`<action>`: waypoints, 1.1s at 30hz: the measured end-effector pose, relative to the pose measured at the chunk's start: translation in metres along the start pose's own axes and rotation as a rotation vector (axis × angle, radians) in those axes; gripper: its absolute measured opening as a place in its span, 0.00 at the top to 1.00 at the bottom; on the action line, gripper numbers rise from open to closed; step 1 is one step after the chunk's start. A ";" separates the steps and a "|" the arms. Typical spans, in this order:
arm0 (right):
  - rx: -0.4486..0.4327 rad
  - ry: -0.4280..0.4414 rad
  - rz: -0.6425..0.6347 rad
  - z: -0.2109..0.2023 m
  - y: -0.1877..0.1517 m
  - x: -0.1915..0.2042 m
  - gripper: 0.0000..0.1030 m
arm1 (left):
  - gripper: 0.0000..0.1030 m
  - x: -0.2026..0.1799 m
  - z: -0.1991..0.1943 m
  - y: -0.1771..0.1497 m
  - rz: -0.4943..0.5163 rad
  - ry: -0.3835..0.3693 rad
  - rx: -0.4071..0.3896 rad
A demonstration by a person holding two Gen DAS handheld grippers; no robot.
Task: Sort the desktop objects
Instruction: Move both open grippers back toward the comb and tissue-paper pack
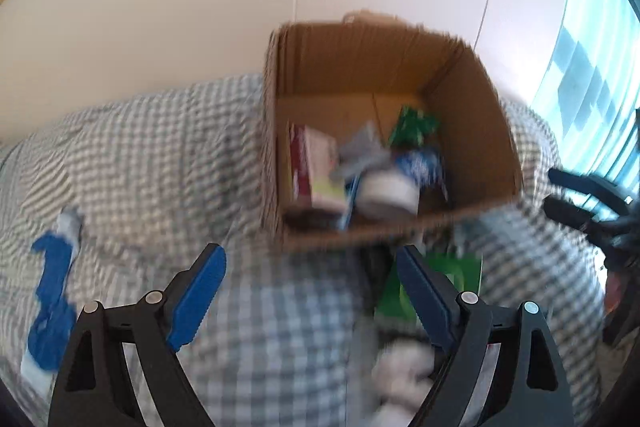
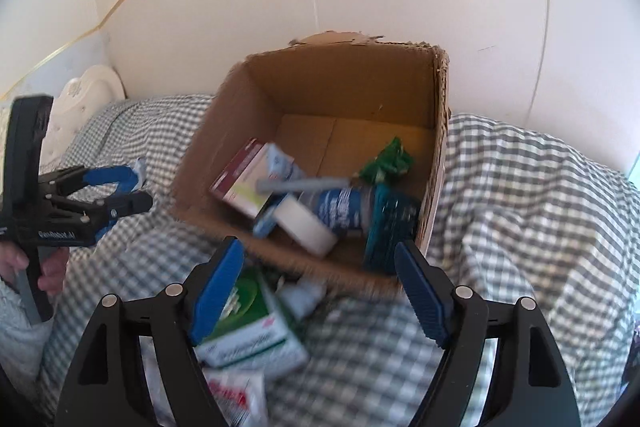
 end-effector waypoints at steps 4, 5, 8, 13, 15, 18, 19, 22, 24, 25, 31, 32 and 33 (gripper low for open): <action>0.046 0.054 -0.018 -0.026 -0.022 0.021 0.24 | 0.13 -0.013 -0.016 -0.044 0.003 0.001 0.042; 0.066 0.052 -0.018 -0.029 -0.030 0.025 0.24 | 0.13 -0.017 -0.021 -0.053 0.004 -0.001 0.049; 0.125 0.049 0.014 -0.038 -0.067 0.036 0.24 | 0.13 -0.033 -0.024 -0.084 0.025 0.010 0.076; 0.131 0.026 0.080 -0.045 -0.114 0.042 0.24 | 0.13 -0.057 -0.026 -0.119 0.062 0.008 0.085; 0.102 0.032 0.066 -0.052 -0.114 0.047 0.24 | 0.13 -0.061 -0.032 -0.130 0.053 -0.005 0.085; 0.088 0.052 0.081 -0.058 -0.115 0.048 0.24 | 0.13 -0.065 -0.036 -0.140 0.048 -0.023 0.080; 0.093 0.048 0.094 -0.058 -0.118 0.046 0.24 | 0.13 -0.064 -0.036 -0.142 0.052 -0.012 0.078; 0.085 0.044 0.110 -0.063 -0.125 0.047 0.24 | 0.13 -0.058 -0.034 -0.144 0.030 -0.006 0.077; 0.077 0.048 0.116 -0.066 -0.126 0.048 0.24 | 0.15 -0.055 -0.037 -0.143 0.018 -0.006 0.064; 0.080 0.052 0.118 -0.067 -0.127 0.049 0.24 | 0.18 -0.054 -0.037 -0.143 0.016 0.001 0.061; 0.099 0.033 0.092 -0.066 -0.128 0.055 0.24 | 0.50 -0.046 -0.023 -0.133 -0.002 -0.002 0.089; 0.103 0.030 0.087 -0.065 -0.129 0.056 0.24 | 0.55 -0.045 -0.019 -0.132 0.000 0.009 0.099; 0.107 0.029 0.084 -0.064 -0.129 0.057 0.24 | 0.55 -0.043 -0.013 -0.130 -0.003 0.011 0.115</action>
Point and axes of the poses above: each gripper's, at about its wrist camera, not at the fingertips, and z roughly the way its jaws point, x to its left, y to its top, the point moved 2 cm from there along z, roughly the way its jaws point, and after that the axes turned 7 degrees about -x, right-handed, at the moved point
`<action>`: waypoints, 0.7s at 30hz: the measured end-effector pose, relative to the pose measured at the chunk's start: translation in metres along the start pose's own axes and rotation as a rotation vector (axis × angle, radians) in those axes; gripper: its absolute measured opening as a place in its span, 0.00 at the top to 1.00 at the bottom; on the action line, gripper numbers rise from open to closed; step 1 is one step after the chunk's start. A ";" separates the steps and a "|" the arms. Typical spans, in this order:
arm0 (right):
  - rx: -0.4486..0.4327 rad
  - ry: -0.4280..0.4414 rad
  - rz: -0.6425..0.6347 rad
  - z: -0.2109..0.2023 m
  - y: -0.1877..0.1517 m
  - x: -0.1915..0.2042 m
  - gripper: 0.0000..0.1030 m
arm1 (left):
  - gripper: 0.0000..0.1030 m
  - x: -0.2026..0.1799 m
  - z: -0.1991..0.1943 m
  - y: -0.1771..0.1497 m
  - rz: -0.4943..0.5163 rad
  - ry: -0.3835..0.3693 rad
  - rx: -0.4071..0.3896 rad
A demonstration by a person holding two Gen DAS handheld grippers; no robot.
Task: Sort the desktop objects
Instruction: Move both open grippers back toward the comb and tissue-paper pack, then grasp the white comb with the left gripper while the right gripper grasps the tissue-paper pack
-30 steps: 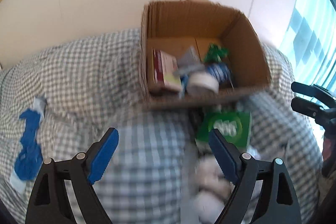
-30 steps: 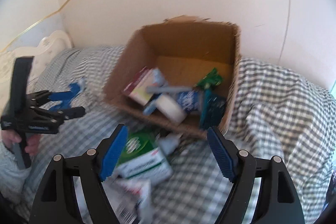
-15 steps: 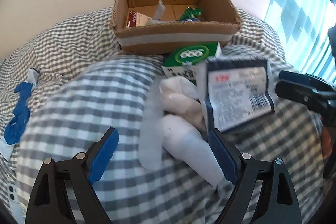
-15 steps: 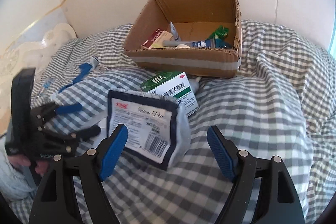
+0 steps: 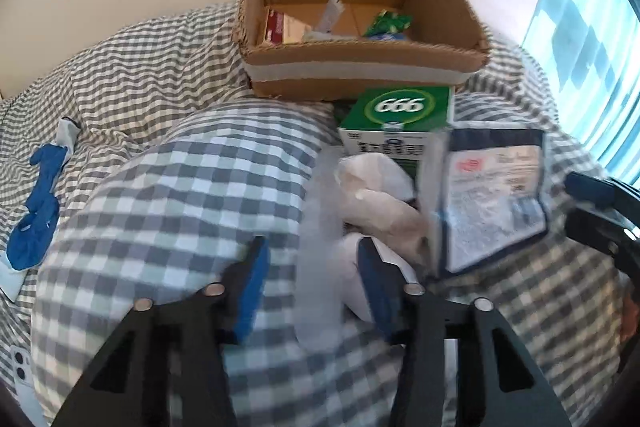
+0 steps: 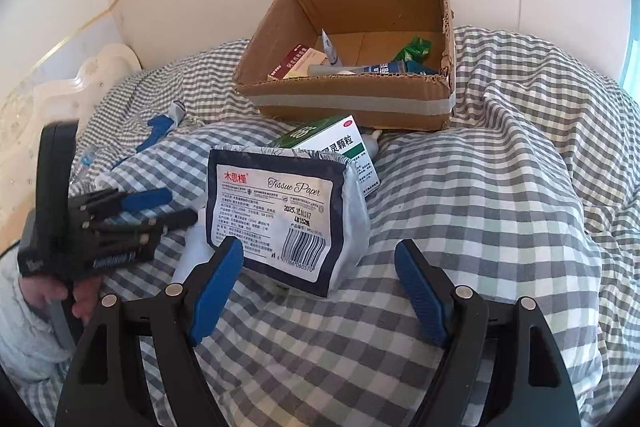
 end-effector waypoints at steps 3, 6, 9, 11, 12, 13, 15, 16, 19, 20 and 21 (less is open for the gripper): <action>0.008 -0.002 -0.002 0.002 0.000 0.000 0.24 | 0.54 -0.001 0.008 0.003 -0.004 -0.026 0.017; 0.016 -0.007 -0.006 0.004 0.000 0.001 0.24 | 0.54 -0.010 0.015 0.006 0.048 0.003 0.025; 0.021 -0.015 -0.012 0.005 -0.001 0.002 0.24 | 0.53 -0.017 0.027 0.010 0.087 0.021 0.058; 0.022 -0.016 -0.015 0.004 -0.001 0.003 0.24 | 0.53 -0.019 0.034 0.012 0.104 0.027 0.088; 0.023 -0.016 -0.016 0.004 -0.001 0.003 0.24 | 0.53 -0.020 0.036 0.013 0.109 0.025 0.100; 0.024 -0.016 -0.016 0.004 -0.001 0.003 0.24 | 0.53 -0.020 0.038 0.013 0.114 0.021 0.106; 0.027 -0.014 -0.017 0.004 -0.001 0.003 0.24 | 0.55 -0.021 0.040 0.013 0.129 0.002 0.120; 0.031 -0.010 -0.019 0.005 0.000 0.004 0.24 | 0.59 -0.022 0.041 0.013 0.136 -0.007 0.126; 0.048 0.013 -0.024 0.011 0.004 0.006 0.24 | 0.73 -0.021 0.041 0.011 0.126 -0.039 0.136; 0.058 0.025 -0.027 0.014 0.007 0.006 0.24 | 0.73 -0.021 0.041 0.010 0.122 -0.045 0.133; 0.073 0.040 -0.032 0.019 0.009 0.007 0.24 | 0.73 -0.019 0.040 0.009 0.113 -0.051 0.128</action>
Point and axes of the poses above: each gripper's, at about its wrist camera, not at the fingertips, and z roughly the way its jaws point, x to its left, y to its top, the point moved 2 cm from there along z, roughly the way its jaws point, and after that the axes turned 7 degrees about -x, right-handed, at the moved point
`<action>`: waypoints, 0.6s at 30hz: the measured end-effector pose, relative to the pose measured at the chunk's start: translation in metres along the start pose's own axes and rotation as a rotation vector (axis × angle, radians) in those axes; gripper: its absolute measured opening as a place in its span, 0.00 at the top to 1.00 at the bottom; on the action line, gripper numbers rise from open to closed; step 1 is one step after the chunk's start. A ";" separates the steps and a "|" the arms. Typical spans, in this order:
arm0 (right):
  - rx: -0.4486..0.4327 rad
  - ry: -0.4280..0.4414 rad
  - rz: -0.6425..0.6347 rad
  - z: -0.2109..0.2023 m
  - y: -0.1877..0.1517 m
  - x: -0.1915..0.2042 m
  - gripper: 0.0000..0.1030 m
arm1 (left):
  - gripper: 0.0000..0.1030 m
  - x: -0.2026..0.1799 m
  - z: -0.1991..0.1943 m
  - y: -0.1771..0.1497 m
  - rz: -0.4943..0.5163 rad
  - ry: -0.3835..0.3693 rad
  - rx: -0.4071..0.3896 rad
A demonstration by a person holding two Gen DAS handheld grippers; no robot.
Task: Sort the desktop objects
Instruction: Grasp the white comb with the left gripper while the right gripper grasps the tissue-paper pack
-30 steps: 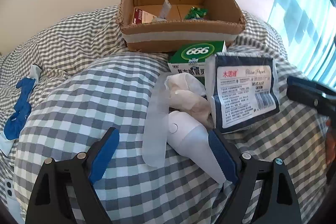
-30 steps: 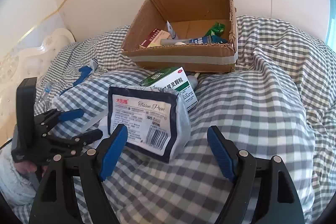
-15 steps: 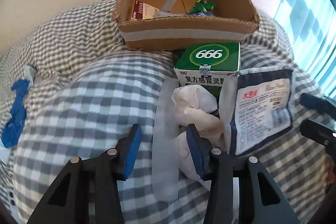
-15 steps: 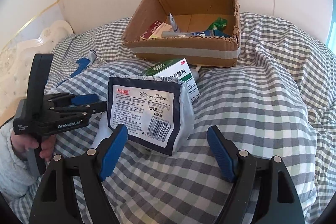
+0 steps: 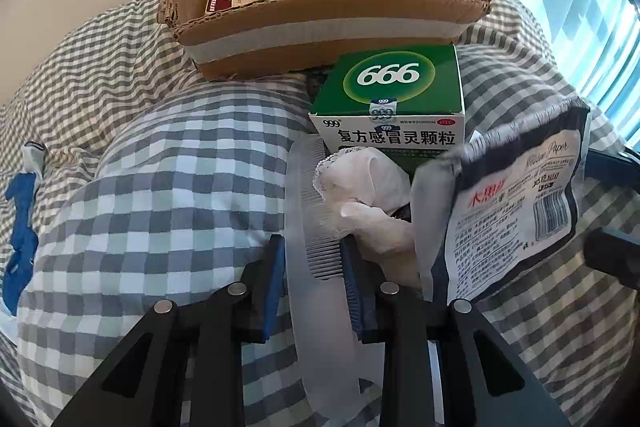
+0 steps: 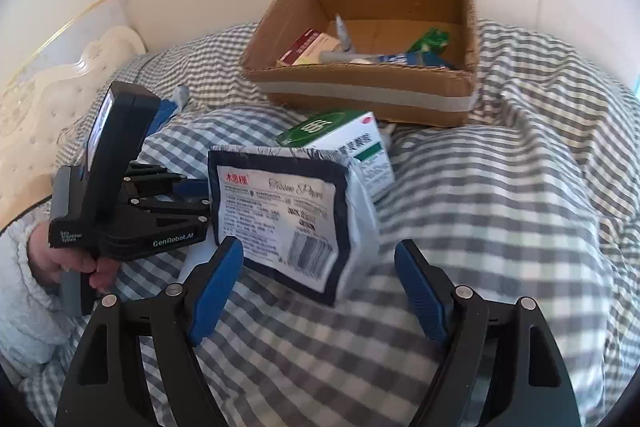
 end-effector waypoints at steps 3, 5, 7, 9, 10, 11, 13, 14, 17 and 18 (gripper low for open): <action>0.035 0.018 -0.010 0.014 0.009 0.001 0.24 | 0.74 0.005 -0.003 -0.004 -0.037 -0.023 -0.016; 0.070 0.046 0.011 0.027 0.016 -0.002 0.24 | 0.74 0.006 -0.006 -0.005 -0.047 -0.035 -0.027; 0.103 0.066 0.030 0.037 0.020 -0.004 0.28 | 0.75 0.009 -0.011 -0.007 -0.065 -0.045 -0.038; 0.121 0.048 0.017 0.041 0.017 -0.001 0.56 | 0.75 0.011 -0.013 -0.007 -0.080 -0.049 -0.044; 0.129 0.044 0.008 0.042 0.013 0.002 0.59 | 0.75 0.013 -0.014 -0.008 -0.089 -0.056 -0.042; 0.126 0.041 0.003 0.041 0.009 0.004 0.63 | 0.75 0.014 -0.016 -0.008 -0.100 -0.058 -0.043; 0.094 0.025 -0.002 0.032 0.003 0.007 0.68 | 0.75 0.016 -0.020 -0.009 -0.114 -0.066 -0.048; 0.076 0.023 0.001 0.027 0.002 0.008 0.72 | 0.75 0.017 -0.022 -0.009 -0.119 -0.066 -0.052; -0.015 -0.003 0.011 0.002 0.001 0.010 0.78 | 0.75 0.019 -0.033 -0.013 -0.131 -0.059 -0.068; -0.037 -0.018 0.006 -0.005 0.002 0.011 0.79 | 0.75 0.020 -0.036 -0.014 -0.132 -0.061 -0.072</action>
Point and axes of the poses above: each gripper's, at about its wrist camera, not at the fingertips, and z roughly the way its jaws point, x to its left, y to its top, the point moved 2 cm from there along z, roughly the way its jaws point, and after that the axes turned 7 degrees about -x, right-handed, at the moved point
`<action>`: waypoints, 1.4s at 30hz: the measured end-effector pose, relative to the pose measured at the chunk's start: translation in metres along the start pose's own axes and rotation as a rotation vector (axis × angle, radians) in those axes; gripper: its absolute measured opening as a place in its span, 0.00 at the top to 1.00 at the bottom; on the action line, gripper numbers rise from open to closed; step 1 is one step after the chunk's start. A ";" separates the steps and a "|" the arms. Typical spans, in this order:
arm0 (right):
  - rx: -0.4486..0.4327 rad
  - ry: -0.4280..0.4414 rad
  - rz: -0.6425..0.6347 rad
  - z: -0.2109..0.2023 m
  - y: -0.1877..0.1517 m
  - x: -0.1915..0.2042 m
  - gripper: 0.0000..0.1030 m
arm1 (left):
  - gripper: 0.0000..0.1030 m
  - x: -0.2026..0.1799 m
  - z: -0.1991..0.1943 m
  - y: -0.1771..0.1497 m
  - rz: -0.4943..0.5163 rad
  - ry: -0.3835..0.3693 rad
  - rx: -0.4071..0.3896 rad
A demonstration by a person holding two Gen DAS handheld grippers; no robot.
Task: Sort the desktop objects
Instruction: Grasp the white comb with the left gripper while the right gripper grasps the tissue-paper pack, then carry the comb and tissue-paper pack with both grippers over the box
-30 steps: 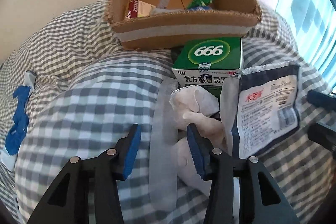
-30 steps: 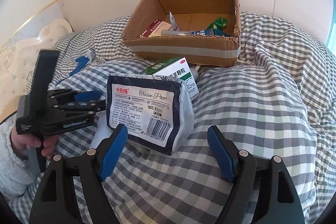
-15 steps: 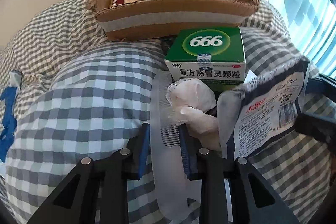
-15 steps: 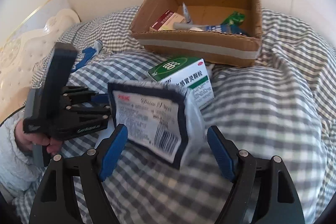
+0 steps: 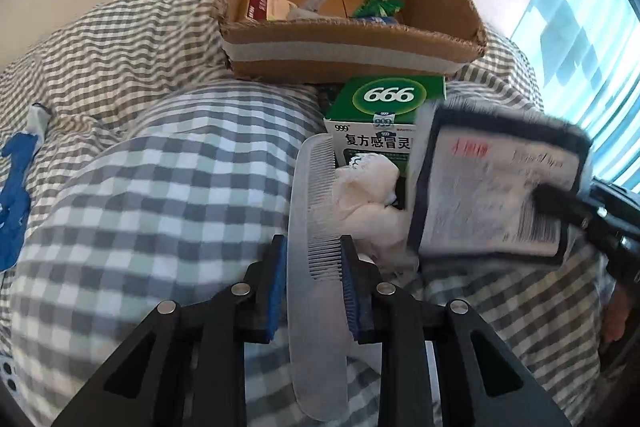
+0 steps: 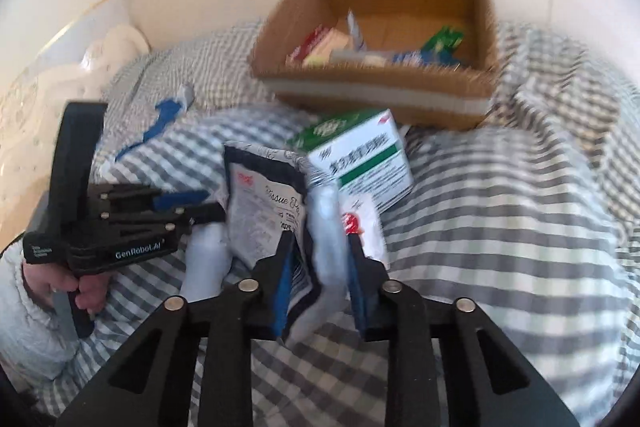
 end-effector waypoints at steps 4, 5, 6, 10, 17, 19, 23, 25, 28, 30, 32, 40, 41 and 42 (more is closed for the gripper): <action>-0.091 -0.053 -0.030 -0.028 0.005 0.007 0.84 | 0.75 0.002 -0.014 -0.004 -0.005 0.004 -0.010; -0.101 -0.058 -0.036 -0.031 0.007 0.009 0.84 | 0.75 0.003 -0.017 -0.004 -0.009 0.001 -0.013; -0.113 -0.063 -0.042 -0.035 0.008 0.010 0.84 | 0.75 0.005 -0.019 -0.004 -0.014 0.000 -0.016; -0.145 -0.084 -0.062 -0.040 0.018 0.010 0.84 | 0.75 0.006 -0.024 -0.001 -0.028 0.010 -0.028; -0.174 -0.115 -0.092 -0.046 0.025 0.009 0.85 | 0.75 0.012 -0.044 0.018 -0.038 -0.006 -0.078; -0.181 -0.116 -0.091 -0.047 0.028 0.007 0.85 | 0.75 0.012 -0.050 0.030 -0.036 -0.013 -0.097; -0.193 -0.123 -0.096 -0.047 0.042 0.003 0.85 | 0.75 0.007 -0.057 0.058 -0.007 -0.010 -0.141; -0.205 -0.127 -0.101 -0.046 0.054 -0.001 0.85 | 0.75 0.004 -0.058 0.076 0.014 -0.015 -0.161; -0.226 -0.141 -0.114 -0.044 0.073 -0.006 0.85 | 0.75 0.002 -0.055 0.100 0.036 -0.011 -0.187; -0.233 -0.144 -0.119 -0.041 0.086 -0.009 0.85 | 0.75 0.003 -0.051 0.120 0.042 -0.017 -0.202; -0.247 -0.150 -0.118 -0.035 0.103 -0.016 0.85 | 0.75 0.002 -0.043 0.138 0.051 -0.020 -0.214; -0.232 -0.163 -0.131 0.021 0.162 -0.049 0.85 | 0.75 -0.002 0.013 0.206 0.076 -0.002 -0.227; -0.229 -0.166 -0.130 0.032 0.170 -0.055 0.85 | 0.75 0.000 0.023 0.216 0.064 0.003 -0.230; -0.225 -0.170 -0.131 0.041 0.176 -0.058 0.85 | 0.75 0.001 0.030 0.223 0.056 0.003 -0.229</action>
Point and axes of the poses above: each gripper's, at about its wrist camera, not at the fingertips, and z roughly the way its jaws point, x to its left, y to its top, the point moved 2 cm from there along z, roughly the way its jaws point, and after that the axes turned 7 degrees about -x, right-handed, at the moved point
